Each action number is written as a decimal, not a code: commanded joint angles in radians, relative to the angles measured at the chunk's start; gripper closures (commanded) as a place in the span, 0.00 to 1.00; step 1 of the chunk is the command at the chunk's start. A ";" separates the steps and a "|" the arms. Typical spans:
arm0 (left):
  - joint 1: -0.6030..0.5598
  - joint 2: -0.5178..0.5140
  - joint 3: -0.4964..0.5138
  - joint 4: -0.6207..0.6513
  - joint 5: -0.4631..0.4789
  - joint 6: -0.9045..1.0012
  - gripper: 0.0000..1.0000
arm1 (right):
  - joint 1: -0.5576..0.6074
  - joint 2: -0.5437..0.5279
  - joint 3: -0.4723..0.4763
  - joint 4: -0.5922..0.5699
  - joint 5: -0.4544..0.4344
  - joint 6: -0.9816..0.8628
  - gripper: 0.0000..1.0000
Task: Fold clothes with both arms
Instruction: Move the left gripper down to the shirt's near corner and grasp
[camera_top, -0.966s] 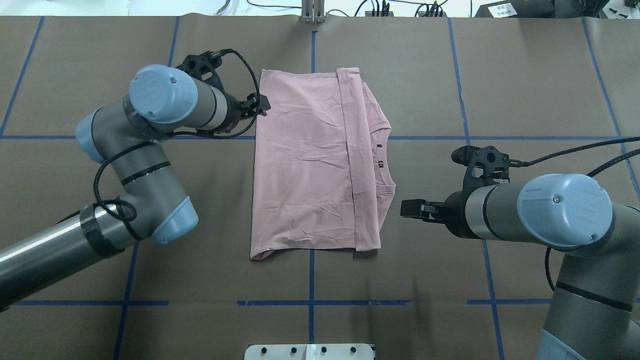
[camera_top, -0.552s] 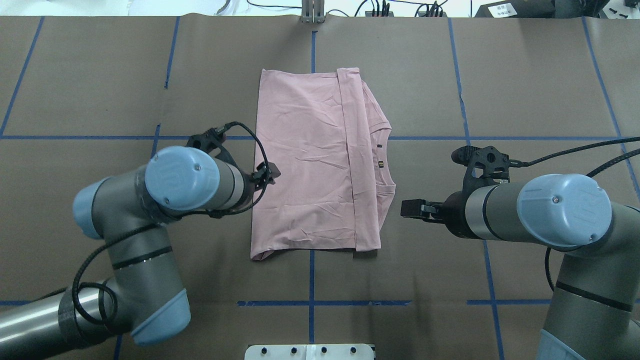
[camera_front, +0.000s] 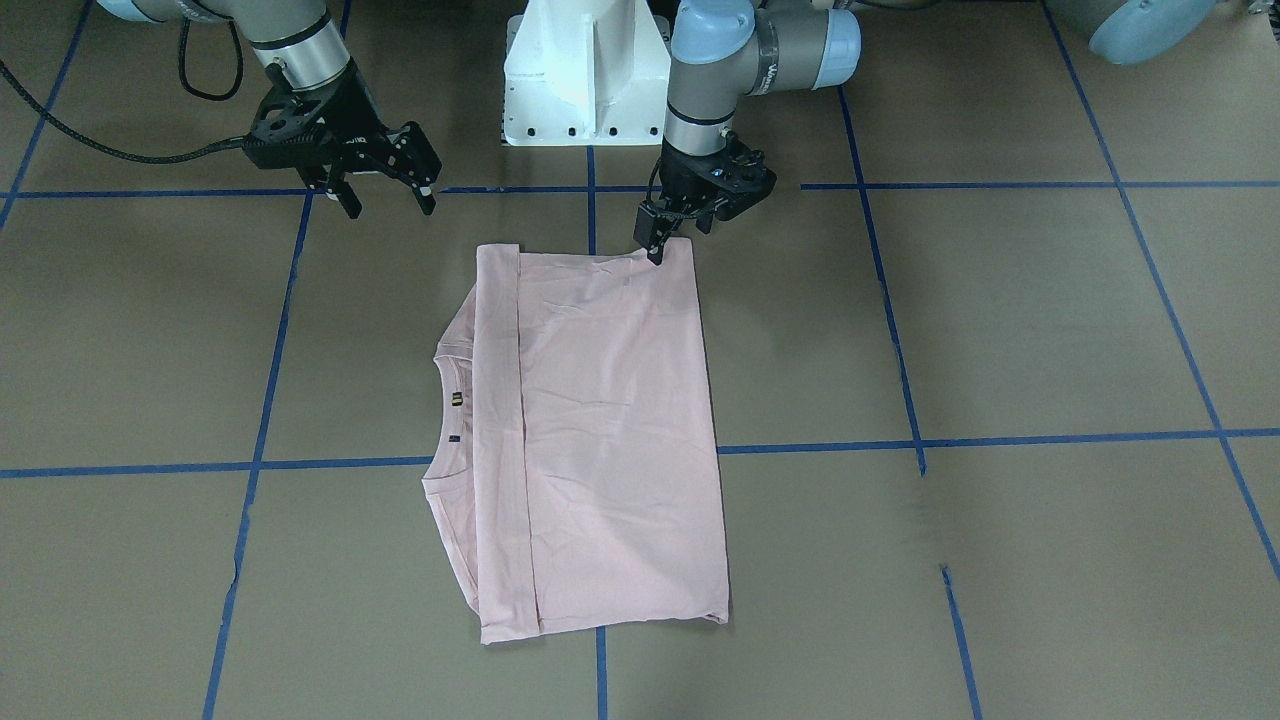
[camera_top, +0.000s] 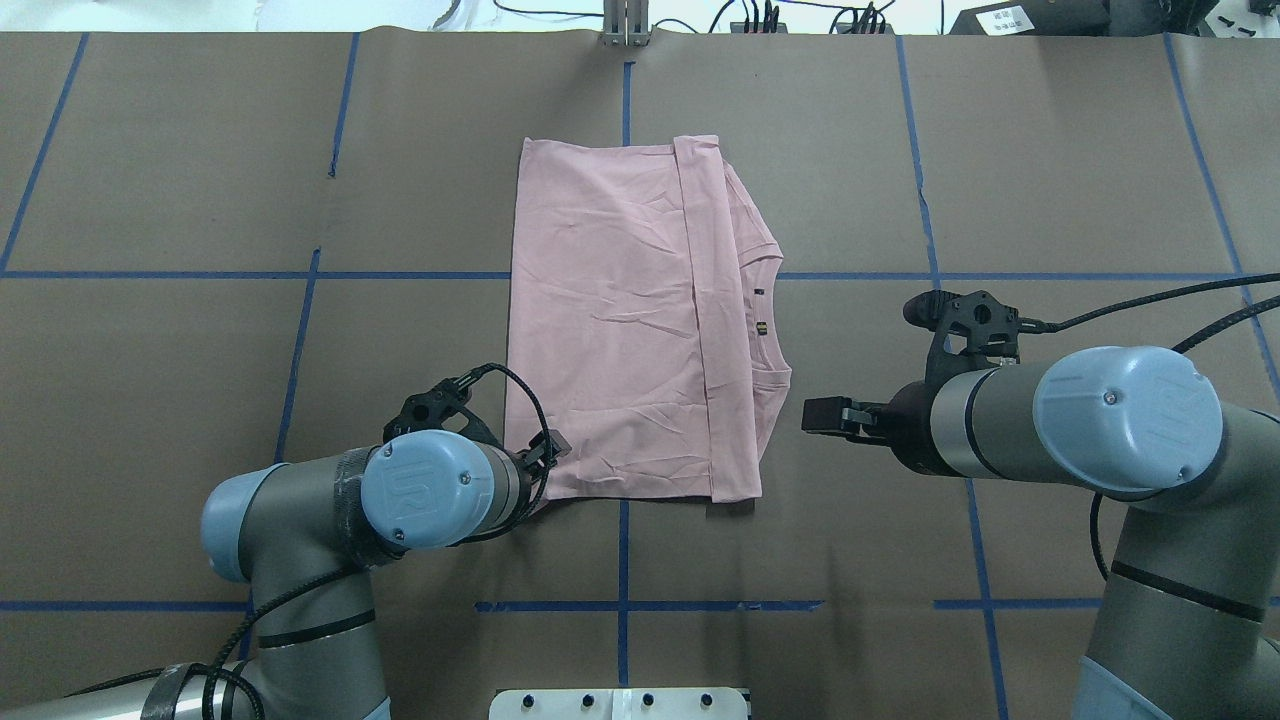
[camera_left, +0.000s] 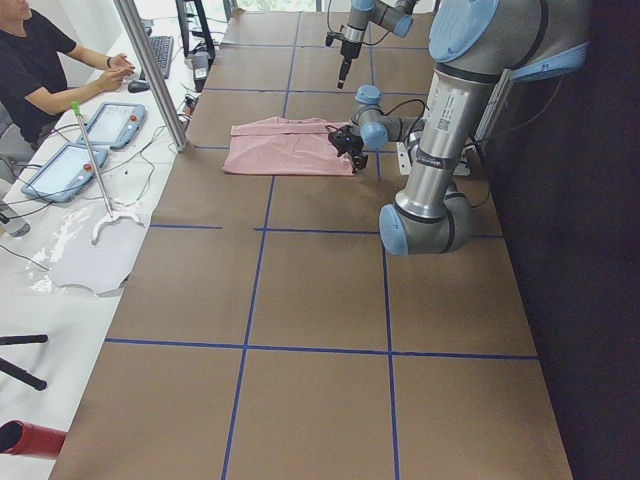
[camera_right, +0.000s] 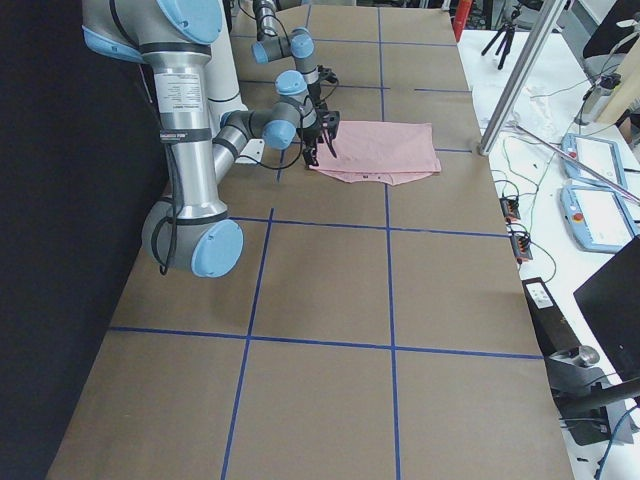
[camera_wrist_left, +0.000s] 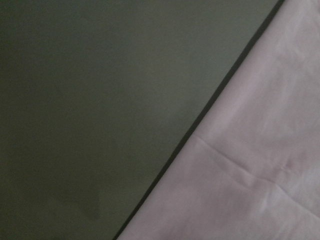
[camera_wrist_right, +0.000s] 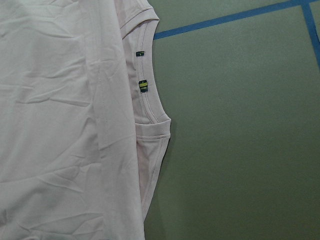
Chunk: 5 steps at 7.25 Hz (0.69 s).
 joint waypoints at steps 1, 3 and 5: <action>0.011 0.003 0.009 0.007 0.002 -0.004 0.00 | 0.006 -0.001 0.001 0.000 0.000 0.001 0.00; 0.016 0.001 0.035 0.007 0.004 -0.004 0.00 | 0.009 0.001 0.004 0.000 0.002 -0.001 0.00; 0.016 -0.002 0.031 0.008 0.004 -0.004 0.16 | 0.010 -0.001 0.004 0.000 0.003 -0.001 0.00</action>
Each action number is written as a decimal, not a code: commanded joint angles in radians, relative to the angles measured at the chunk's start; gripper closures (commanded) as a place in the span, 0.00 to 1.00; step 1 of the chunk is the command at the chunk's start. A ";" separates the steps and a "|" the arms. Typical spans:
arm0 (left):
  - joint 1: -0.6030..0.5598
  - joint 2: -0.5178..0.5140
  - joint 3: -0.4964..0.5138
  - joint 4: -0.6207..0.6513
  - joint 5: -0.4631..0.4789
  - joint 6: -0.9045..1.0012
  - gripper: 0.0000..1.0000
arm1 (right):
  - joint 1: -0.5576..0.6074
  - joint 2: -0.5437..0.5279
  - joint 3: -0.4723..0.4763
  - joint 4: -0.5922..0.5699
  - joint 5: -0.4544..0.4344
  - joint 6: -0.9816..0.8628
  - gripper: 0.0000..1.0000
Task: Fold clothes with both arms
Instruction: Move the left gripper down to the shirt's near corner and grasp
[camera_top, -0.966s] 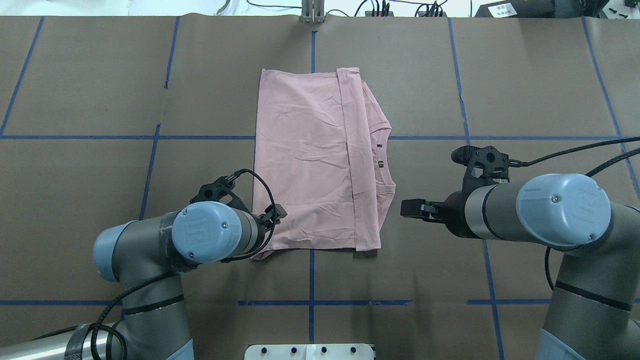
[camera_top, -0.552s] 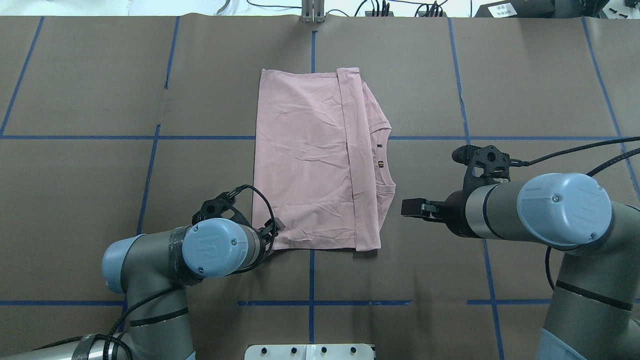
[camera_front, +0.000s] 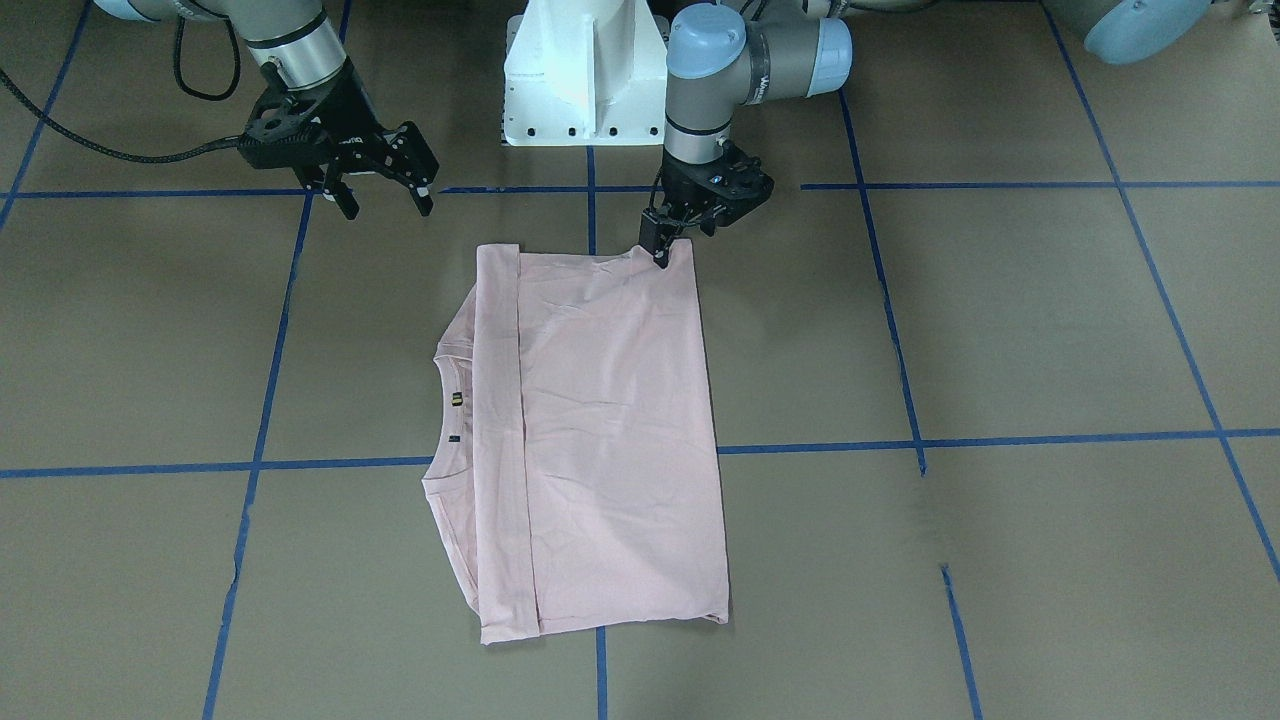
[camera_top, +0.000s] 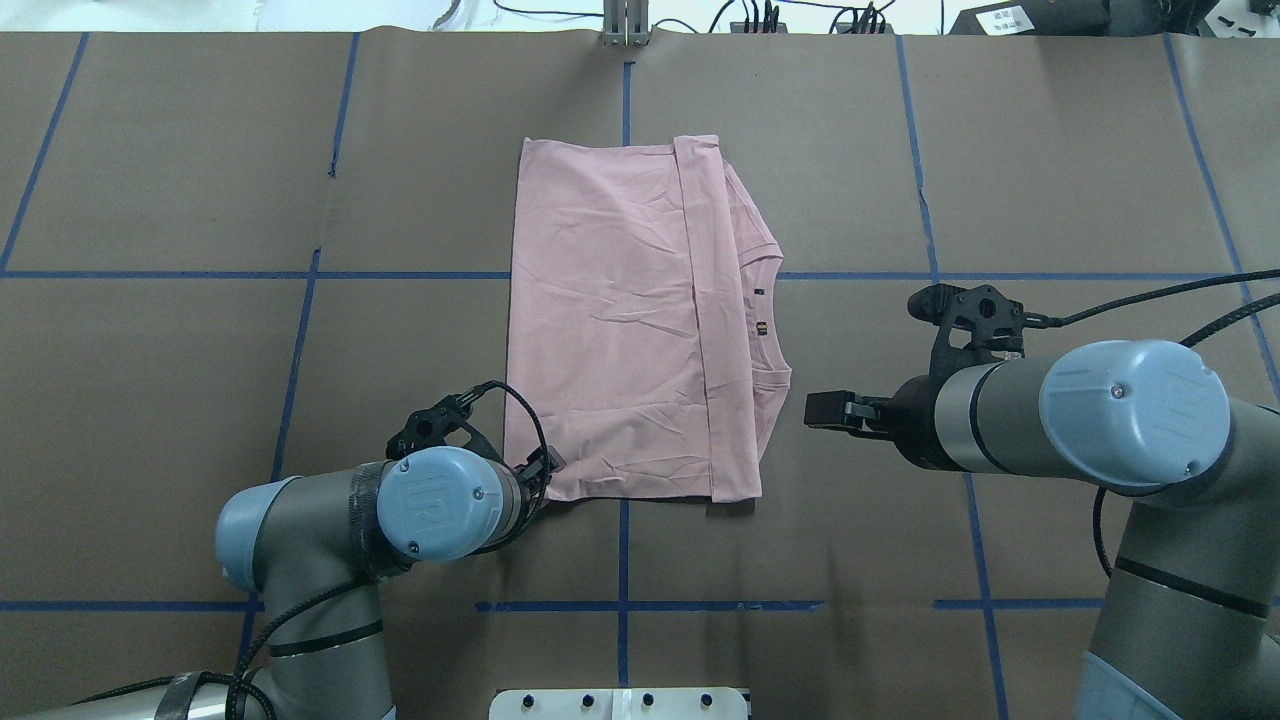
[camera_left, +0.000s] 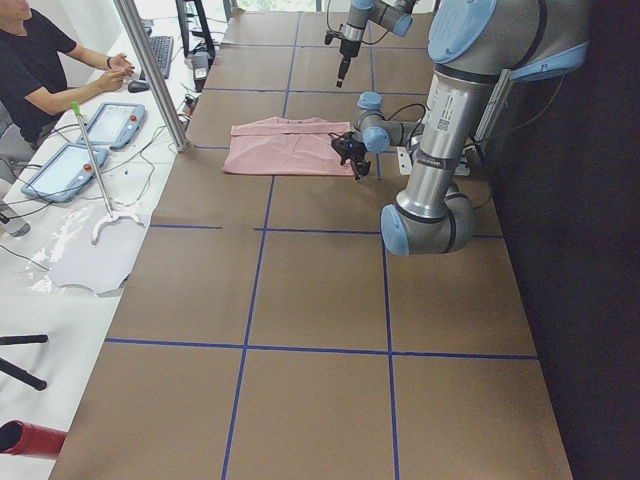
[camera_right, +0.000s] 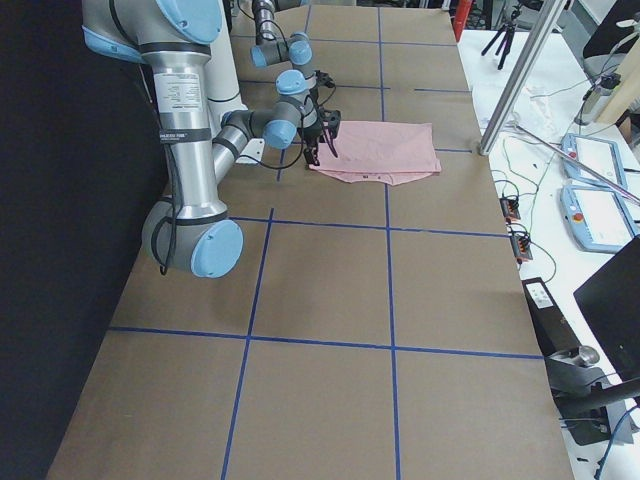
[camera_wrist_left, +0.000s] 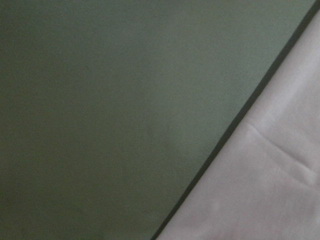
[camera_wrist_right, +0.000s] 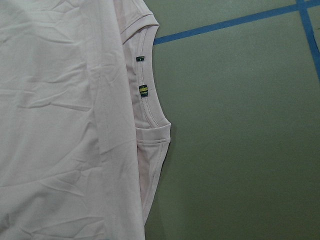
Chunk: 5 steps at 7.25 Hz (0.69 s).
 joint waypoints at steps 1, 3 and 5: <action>0.001 -0.002 -0.001 0.001 0.000 0.000 0.48 | 0.004 0.001 0.000 0.000 0.002 0.001 0.00; 0.001 -0.002 -0.001 0.001 -0.001 0.002 1.00 | 0.013 0.001 0.000 0.000 0.005 0.001 0.00; 0.001 -0.009 -0.008 0.015 -0.003 0.006 1.00 | 0.015 0.001 0.000 0.000 0.007 0.001 0.00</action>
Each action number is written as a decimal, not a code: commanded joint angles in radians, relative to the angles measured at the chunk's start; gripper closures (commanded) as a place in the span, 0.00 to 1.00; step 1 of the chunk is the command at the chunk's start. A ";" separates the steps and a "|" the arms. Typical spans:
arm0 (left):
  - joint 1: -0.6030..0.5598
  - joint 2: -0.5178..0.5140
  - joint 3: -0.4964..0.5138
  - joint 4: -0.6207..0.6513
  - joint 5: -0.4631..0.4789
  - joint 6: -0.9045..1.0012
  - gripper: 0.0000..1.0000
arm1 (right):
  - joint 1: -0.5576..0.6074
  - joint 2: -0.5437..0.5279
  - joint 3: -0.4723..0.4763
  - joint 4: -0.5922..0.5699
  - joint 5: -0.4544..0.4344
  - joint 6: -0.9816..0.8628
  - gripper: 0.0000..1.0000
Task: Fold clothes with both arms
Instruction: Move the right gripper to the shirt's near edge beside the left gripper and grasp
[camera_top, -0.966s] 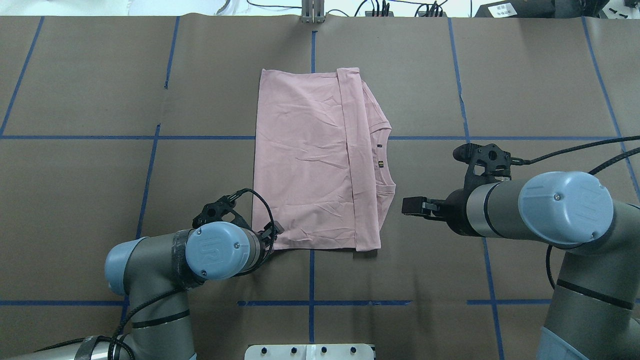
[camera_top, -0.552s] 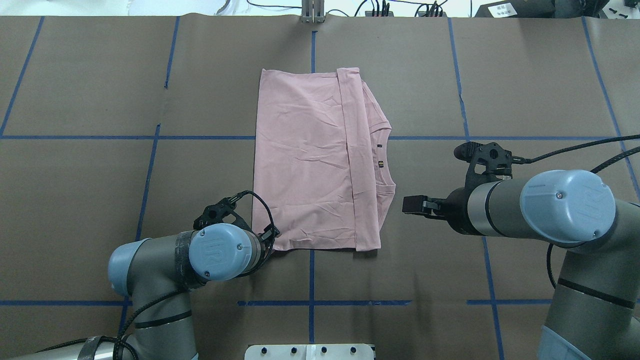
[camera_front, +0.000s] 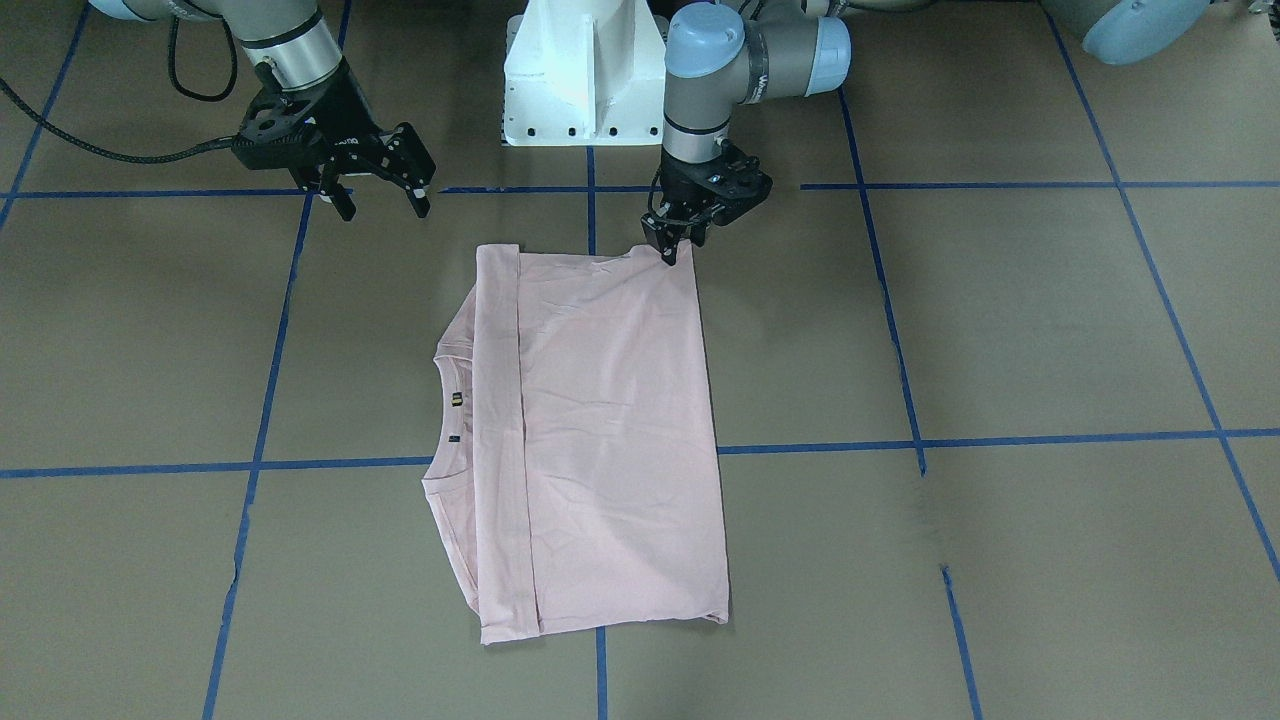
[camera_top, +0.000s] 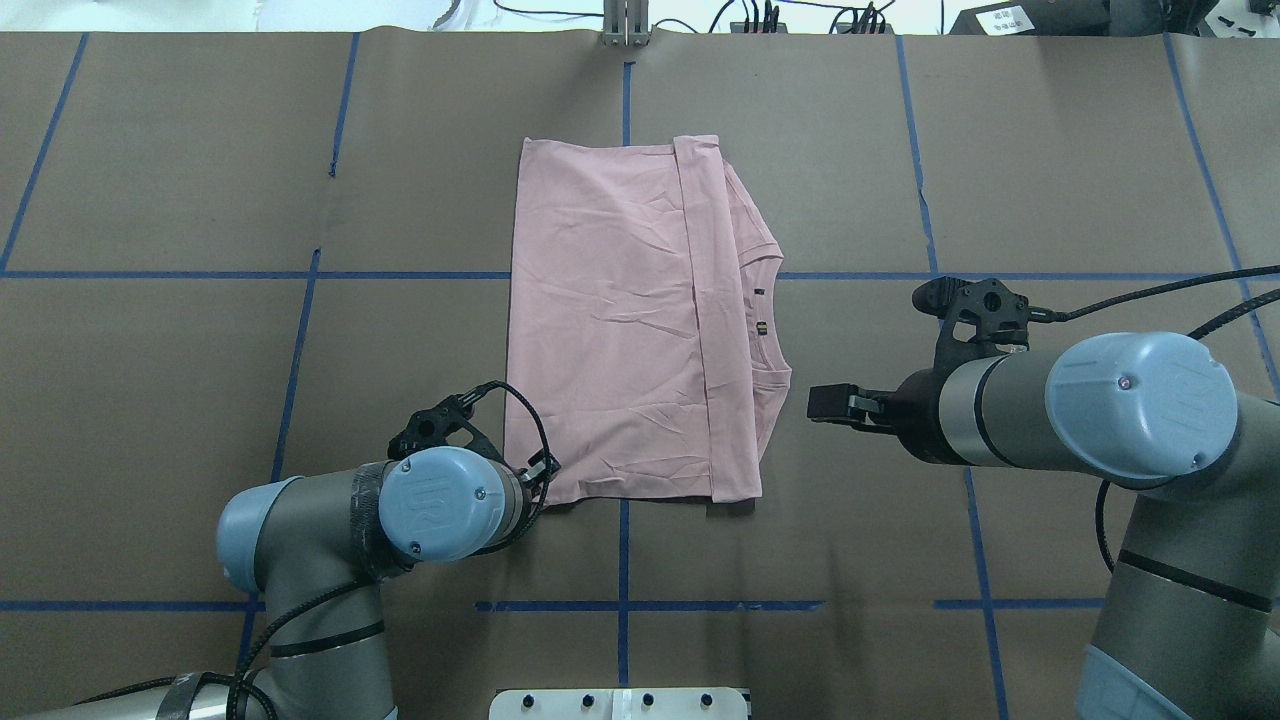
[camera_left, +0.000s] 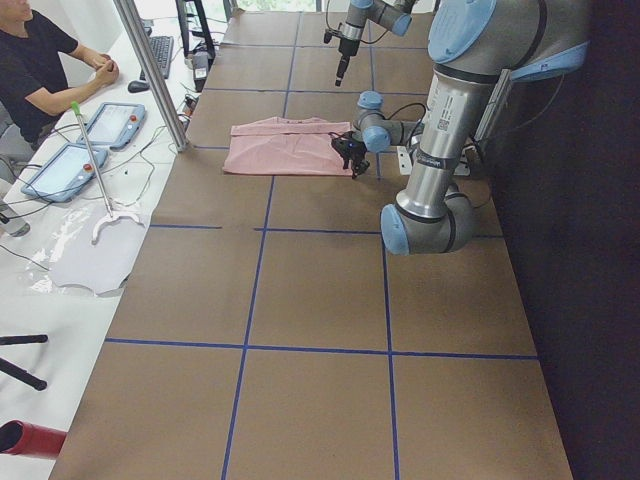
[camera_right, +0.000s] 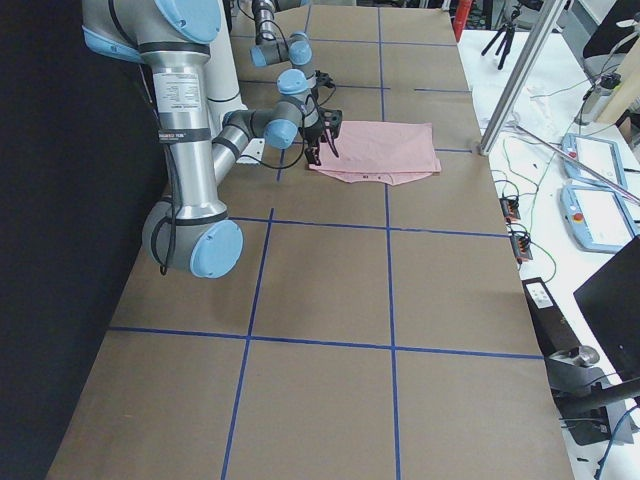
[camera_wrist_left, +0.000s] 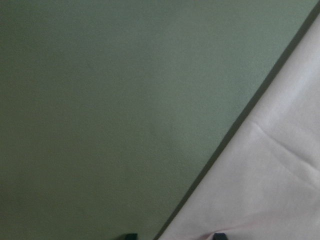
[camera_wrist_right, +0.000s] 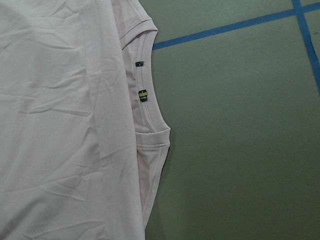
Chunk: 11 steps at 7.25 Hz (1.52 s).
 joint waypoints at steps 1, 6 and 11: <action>0.003 -0.006 -0.009 0.009 -0.003 0.004 1.00 | 0.002 0.000 0.000 0.000 0.001 0.000 0.00; -0.003 -0.004 -0.031 0.007 -0.004 0.016 1.00 | -0.001 0.000 -0.008 -0.002 0.001 0.027 0.00; -0.006 0.000 -0.056 0.007 -0.006 0.061 1.00 | -0.055 0.253 -0.287 -0.061 0.001 0.389 0.00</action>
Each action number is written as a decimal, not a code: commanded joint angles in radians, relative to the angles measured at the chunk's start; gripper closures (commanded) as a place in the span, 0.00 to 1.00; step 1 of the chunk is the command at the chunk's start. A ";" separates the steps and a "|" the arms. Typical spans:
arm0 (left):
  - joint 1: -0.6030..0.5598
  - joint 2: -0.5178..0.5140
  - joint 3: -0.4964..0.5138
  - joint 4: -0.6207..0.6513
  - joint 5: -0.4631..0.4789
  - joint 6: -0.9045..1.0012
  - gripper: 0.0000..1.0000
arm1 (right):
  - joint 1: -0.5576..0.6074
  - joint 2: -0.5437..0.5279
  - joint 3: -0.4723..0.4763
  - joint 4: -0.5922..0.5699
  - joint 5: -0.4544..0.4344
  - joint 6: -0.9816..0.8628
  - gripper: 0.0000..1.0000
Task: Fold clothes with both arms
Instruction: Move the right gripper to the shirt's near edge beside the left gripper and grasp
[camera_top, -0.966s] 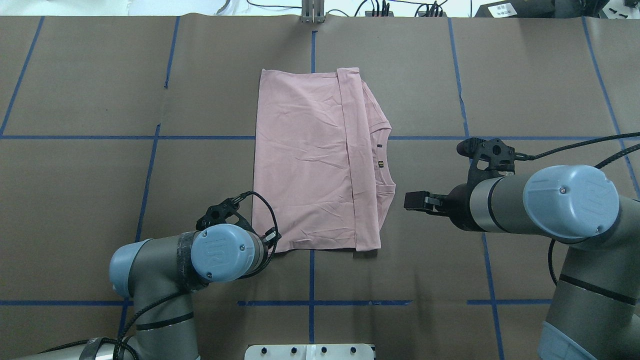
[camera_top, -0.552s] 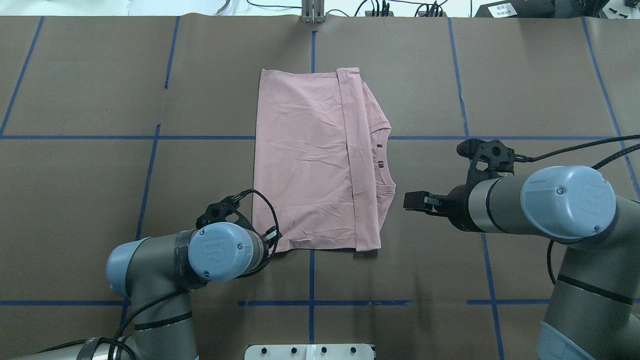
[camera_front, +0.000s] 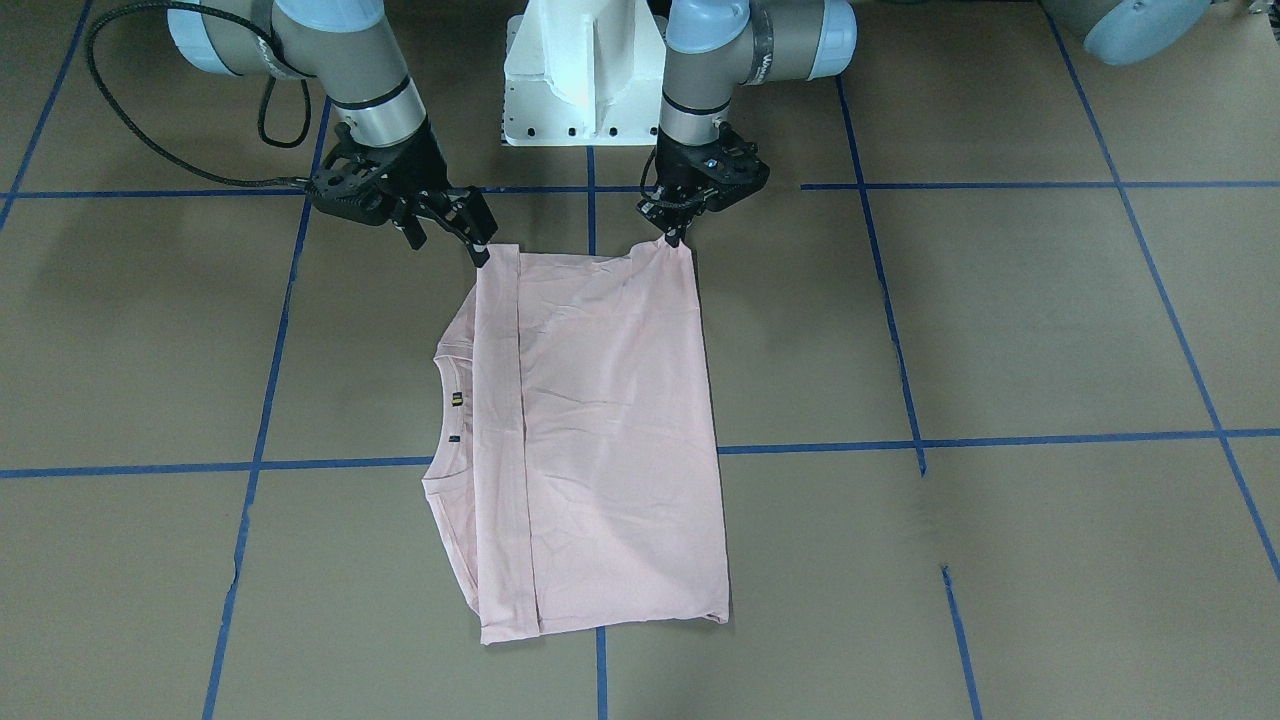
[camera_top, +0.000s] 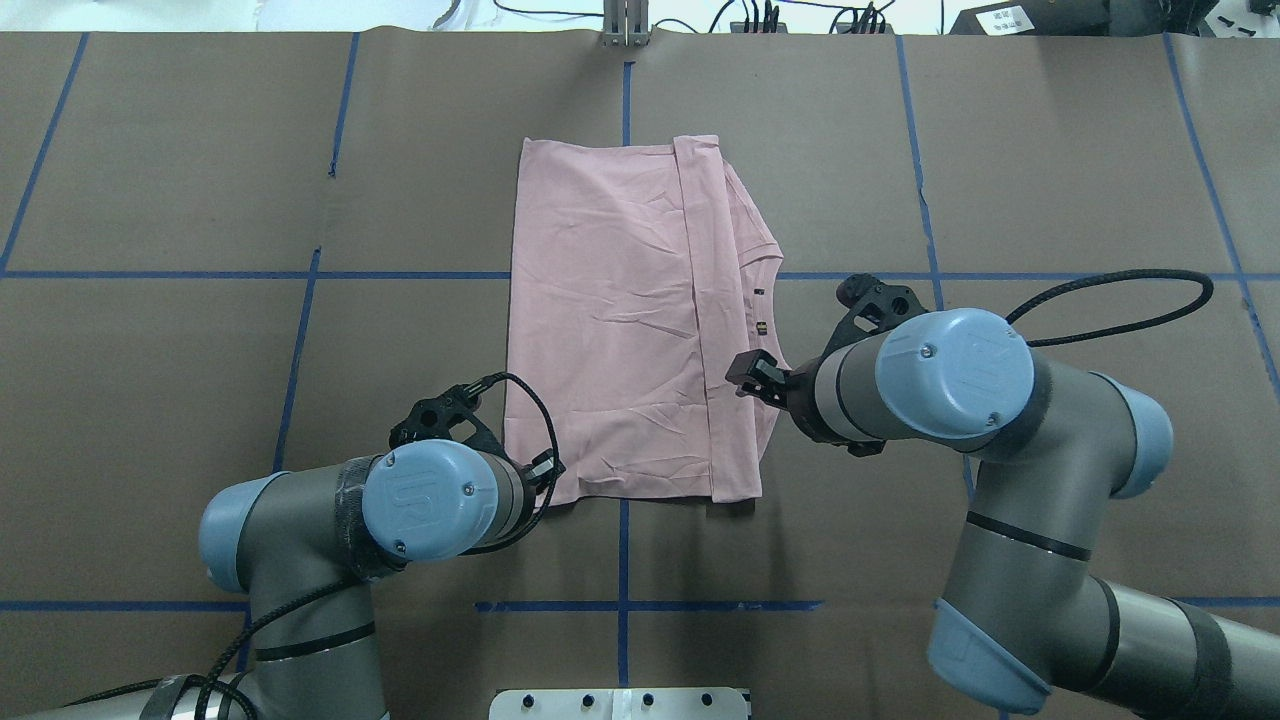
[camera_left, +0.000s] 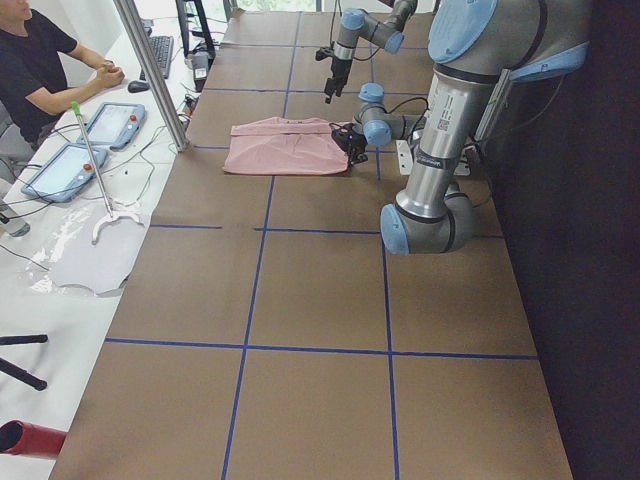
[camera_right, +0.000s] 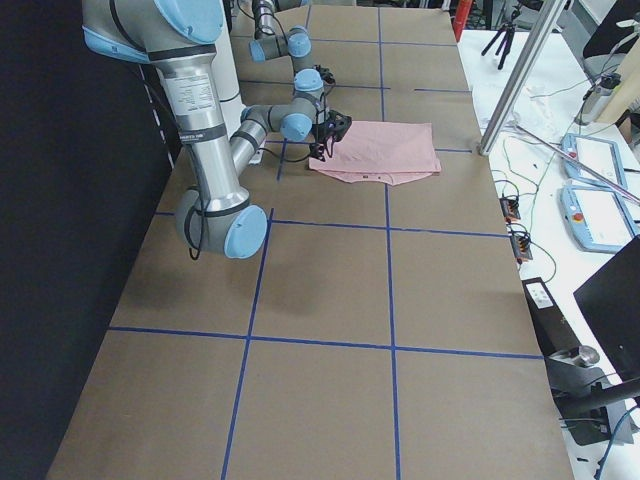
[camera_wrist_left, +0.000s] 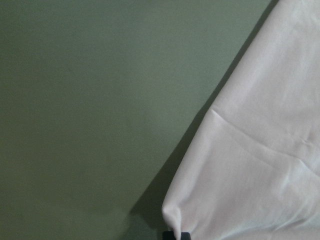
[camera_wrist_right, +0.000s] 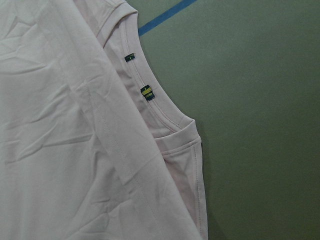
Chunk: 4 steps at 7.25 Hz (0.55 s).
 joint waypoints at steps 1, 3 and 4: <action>0.000 -0.002 -0.001 -0.001 0.000 0.001 1.00 | -0.048 0.064 -0.121 -0.005 -0.005 0.038 0.00; 0.000 -0.002 -0.003 -0.001 0.000 0.001 1.00 | -0.079 0.069 -0.160 -0.005 -0.005 0.038 0.00; 0.000 -0.005 -0.010 -0.001 0.000 0.001 1.00 | -0.079 0.071 -0.161 -0.005 -0.004 0.036 0.00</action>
